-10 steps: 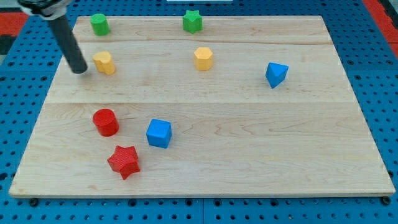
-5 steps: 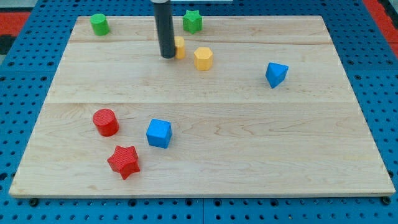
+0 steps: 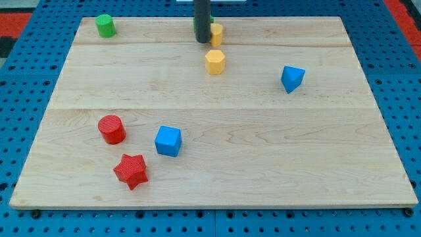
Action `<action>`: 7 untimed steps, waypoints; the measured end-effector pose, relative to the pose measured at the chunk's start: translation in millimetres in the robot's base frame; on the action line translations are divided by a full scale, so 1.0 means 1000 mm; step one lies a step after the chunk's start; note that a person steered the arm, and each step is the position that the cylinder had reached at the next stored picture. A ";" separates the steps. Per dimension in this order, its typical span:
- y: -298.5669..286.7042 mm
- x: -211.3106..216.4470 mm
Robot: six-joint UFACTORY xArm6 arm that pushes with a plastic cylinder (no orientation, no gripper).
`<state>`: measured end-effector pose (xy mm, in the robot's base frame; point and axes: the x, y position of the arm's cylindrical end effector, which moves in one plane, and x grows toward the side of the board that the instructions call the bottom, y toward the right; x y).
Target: Push the yellow heart towards the top right
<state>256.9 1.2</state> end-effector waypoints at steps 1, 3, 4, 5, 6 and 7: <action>0.047 -0.004; 0.058 -0.018; 0.037 -0.018; 0.034 -0.021; 0.040 -0.041; 0.050 -0.055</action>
<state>202.3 51.4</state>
